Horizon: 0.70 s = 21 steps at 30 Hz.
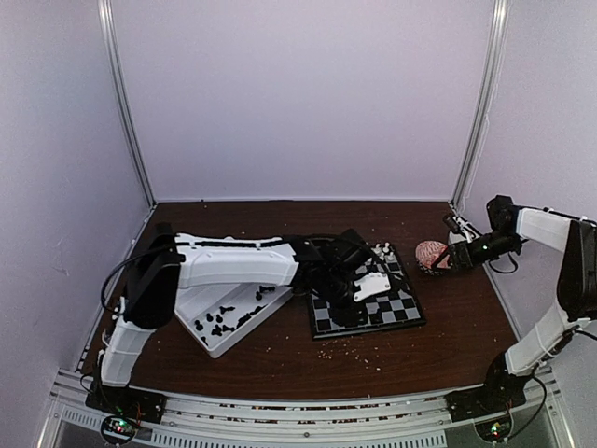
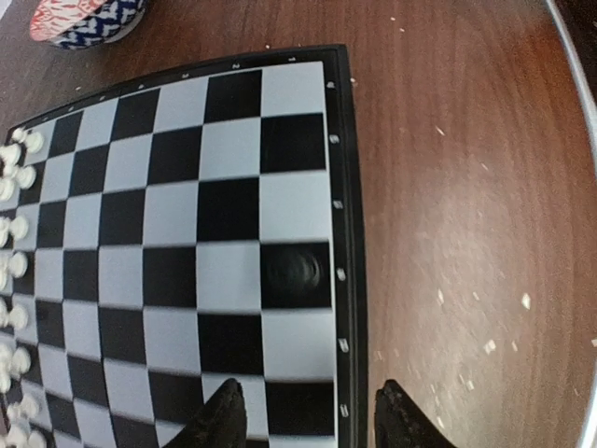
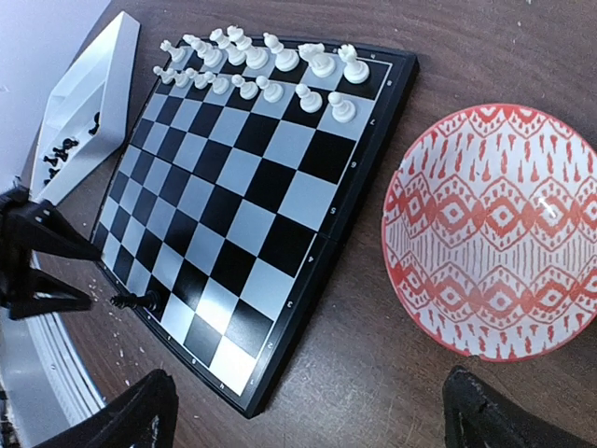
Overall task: Set up the chess pieces on the board
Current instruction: Place the queen at d8, then move the chessboard to the center of the board.
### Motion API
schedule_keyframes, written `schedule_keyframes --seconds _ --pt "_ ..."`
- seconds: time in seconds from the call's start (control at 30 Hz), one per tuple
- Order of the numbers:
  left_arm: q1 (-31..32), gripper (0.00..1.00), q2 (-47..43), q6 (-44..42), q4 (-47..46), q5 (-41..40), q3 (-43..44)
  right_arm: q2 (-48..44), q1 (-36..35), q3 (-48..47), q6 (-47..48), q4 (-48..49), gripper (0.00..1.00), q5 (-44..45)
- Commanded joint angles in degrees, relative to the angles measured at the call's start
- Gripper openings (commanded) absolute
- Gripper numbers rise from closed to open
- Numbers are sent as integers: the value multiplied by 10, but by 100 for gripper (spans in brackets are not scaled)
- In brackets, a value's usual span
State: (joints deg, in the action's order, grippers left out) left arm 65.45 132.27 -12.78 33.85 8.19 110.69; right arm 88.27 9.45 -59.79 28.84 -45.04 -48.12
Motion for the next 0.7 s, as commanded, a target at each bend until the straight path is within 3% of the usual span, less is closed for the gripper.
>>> schedule_keyframes --seconds 0.0,0.13,0.2,0.5,0.67 --pt "-2 49 -184 -5 -144 -19 -142 -55 -46 25 44 3 96 83" --pt "-21 49 -237 58 -173 -55 -242 -20 -84 1 69 -30 80 126" --pt "-42 49 -233 129 -150 -77 -254 -5 -104 -7 71 -38 78 142" --pt "-104 54 -230 375 -120 64 -298 59 -157 -27 42 -66 76 172" --pt "-119 48 -197 432 -132 120 -303 92 -165 -37 7 -64 70 195"
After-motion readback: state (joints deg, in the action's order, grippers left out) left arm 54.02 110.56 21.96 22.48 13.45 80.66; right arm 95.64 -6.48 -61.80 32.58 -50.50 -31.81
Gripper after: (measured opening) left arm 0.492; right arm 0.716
